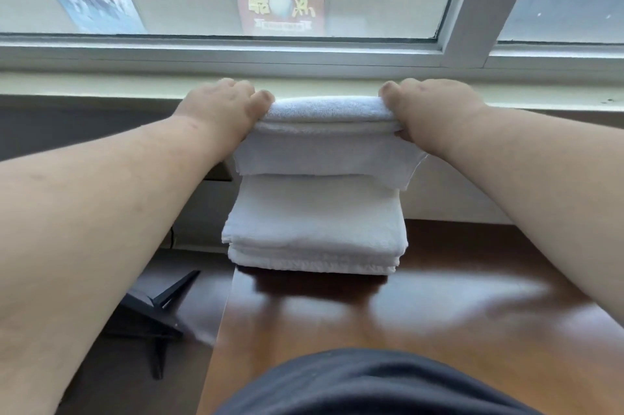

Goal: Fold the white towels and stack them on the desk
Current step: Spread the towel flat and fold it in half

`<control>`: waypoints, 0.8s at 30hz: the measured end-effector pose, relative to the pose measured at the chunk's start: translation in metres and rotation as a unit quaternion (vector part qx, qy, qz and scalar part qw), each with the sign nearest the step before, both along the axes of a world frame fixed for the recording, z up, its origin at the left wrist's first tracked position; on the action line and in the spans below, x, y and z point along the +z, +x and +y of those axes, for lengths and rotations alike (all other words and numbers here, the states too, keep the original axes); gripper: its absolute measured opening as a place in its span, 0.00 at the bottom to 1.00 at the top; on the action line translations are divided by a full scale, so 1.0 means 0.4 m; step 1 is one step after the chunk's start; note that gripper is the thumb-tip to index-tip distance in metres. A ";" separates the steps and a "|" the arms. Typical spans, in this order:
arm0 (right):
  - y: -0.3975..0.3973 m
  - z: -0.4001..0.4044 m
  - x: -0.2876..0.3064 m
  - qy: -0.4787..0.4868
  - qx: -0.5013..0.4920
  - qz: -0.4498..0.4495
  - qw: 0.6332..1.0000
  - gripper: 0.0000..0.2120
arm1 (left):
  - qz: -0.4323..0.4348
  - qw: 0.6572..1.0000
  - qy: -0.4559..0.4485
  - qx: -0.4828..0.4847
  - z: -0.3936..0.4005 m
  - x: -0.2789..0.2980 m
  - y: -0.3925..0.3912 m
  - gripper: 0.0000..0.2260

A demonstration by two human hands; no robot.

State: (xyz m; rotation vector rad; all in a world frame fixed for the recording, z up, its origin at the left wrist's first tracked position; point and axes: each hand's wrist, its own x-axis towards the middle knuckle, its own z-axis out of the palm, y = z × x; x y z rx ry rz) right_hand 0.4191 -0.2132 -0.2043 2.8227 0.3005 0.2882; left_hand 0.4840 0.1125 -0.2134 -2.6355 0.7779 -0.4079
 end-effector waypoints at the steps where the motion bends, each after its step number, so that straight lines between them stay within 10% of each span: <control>1: 0.003 0.008 -0.007 -0.002 0.003 -0.004 1.000 0.20 | -0.009 1.000 0.014 -0.001 0.004 -0.012 0.006 0.28; 24: -0.256 0.066 -0.322 0.006 0.025 0.123 0.992 0.23 | 0.097 0.994 0.041 -0.011 0.076 -0.319 -0.237 0.24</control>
